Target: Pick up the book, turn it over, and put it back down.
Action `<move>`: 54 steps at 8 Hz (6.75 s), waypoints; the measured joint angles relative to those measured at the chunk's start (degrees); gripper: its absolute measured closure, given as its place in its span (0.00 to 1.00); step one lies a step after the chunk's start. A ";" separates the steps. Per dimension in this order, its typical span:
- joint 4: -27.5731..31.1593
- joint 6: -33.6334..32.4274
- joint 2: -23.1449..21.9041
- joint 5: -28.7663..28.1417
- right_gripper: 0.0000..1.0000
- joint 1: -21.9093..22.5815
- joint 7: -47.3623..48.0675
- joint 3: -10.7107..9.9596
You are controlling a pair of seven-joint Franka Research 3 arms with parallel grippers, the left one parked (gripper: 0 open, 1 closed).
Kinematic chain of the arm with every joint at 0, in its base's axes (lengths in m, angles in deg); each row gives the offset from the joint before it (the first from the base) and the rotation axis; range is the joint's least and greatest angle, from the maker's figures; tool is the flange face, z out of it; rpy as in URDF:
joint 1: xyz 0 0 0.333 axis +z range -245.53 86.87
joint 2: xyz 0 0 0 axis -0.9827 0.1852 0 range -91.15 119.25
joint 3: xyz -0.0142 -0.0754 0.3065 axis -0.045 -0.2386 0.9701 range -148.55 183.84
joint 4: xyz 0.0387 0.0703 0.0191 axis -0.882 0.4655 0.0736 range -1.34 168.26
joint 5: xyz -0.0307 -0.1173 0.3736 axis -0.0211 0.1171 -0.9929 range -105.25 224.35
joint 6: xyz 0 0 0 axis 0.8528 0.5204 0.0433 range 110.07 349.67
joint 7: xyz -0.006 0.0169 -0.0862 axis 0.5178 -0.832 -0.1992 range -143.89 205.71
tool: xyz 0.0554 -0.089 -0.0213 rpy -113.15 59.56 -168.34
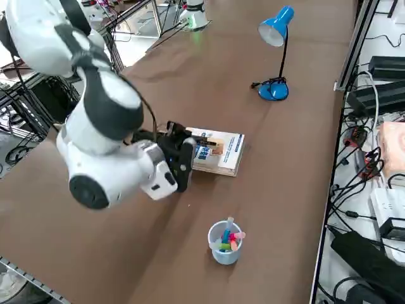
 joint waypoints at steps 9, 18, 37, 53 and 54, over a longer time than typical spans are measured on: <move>-0.03 5.32 -13.51 57.80 0.90 32.45 18.17 0.81; 17.13 7.93 -13.53 91.26 0.90 56.76 47.62 0.93; 40.18 18.14 -7.61 109.32 0.90 64.22 95.47 0.90; 40.51 17.93 -2.86 111.03 0.90 64.87 100.05 0.44; 40.51 17.93 -2.86 111.04 0.90 65.00 100.33 0.46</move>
